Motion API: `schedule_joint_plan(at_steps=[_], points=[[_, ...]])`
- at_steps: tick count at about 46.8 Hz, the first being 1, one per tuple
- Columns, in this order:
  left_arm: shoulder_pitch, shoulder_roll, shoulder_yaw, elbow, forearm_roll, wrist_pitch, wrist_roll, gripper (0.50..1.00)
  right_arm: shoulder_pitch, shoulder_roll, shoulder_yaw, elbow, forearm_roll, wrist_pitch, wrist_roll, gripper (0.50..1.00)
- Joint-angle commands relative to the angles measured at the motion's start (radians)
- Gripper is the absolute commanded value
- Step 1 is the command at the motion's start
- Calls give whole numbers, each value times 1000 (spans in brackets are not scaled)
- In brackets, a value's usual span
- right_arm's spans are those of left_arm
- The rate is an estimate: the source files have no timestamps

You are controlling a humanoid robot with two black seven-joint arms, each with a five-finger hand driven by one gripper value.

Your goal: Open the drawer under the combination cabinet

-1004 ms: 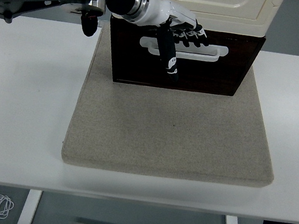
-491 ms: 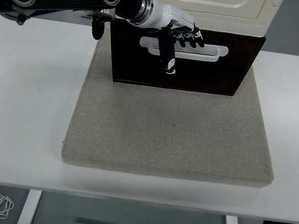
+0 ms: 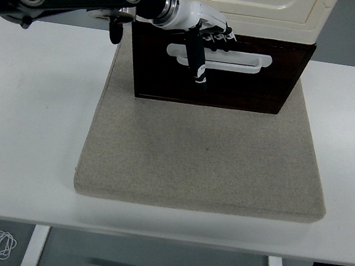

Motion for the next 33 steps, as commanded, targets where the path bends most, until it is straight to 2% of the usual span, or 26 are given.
schedule_joint_plan(at_steps=[1, 33], points=[[0, -8, 0, 4, 0, 0, 1, 1000, 0, 0, 0, 0, 0, 0, 0, 926], [31, -19, 0, 24, 0, 3, -1, 1000, 0, 0, 0, 0, 0, 0, 0, 926]])
